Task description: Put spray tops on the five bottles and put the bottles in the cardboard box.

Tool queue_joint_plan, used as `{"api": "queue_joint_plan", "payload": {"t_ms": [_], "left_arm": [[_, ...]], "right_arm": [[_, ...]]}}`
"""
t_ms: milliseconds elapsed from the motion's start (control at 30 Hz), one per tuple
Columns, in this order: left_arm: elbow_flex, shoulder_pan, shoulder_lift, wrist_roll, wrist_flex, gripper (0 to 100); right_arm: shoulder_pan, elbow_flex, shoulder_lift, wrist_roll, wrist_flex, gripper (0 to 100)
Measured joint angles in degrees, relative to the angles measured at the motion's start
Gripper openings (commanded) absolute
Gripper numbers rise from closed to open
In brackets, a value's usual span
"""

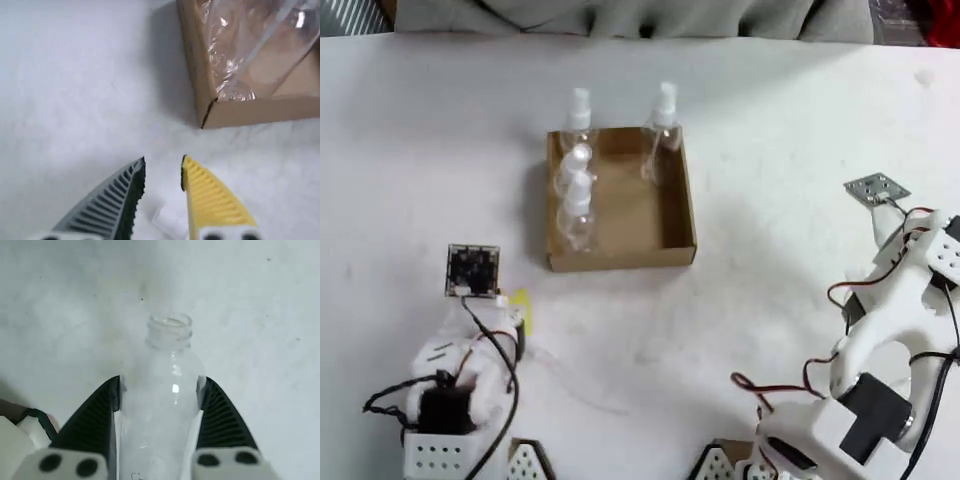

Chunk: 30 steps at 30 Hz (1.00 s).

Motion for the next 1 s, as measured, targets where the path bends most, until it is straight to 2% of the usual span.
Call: {"api": "queue_joint_plan", "payload": {"t_ms": [167, 367, 533, 700, 867, 1000], "left_arm": [[-9.76, -0.09, 14.86, 0.70, 0.00, 14], [-16.88, -0.09, 35.69, 0.79, 0.00, 23], [-19.60, -0.09, 46.51, 6.51, 0.00, 32], [-20.75, -0.09, 51.60, 10.55, 0.00, 31], [-20.84, -0.09, 57.41, 11.52, -0.09, 30], [-20.84, -0.09, 61.54, 14.15, -3.78, 30]], "right_arm": [[0.00, 0.00, 0.00, 0.00, 0.00, 1.5], [0.00, 0.00, 0.00, 0.00, 0.00, 1.5], [0.00, 0.00, 0.00, 0.00, 0.00, 1.5], [0.00, 0.00, 0.00, 0.00, 0.00, 1.5], [0.00, 0.00, 0.00, 0.00, 0.00, 1.5], [-0.44, 0.00, 0.00, 0.00, 0.00, 1.5]]}}
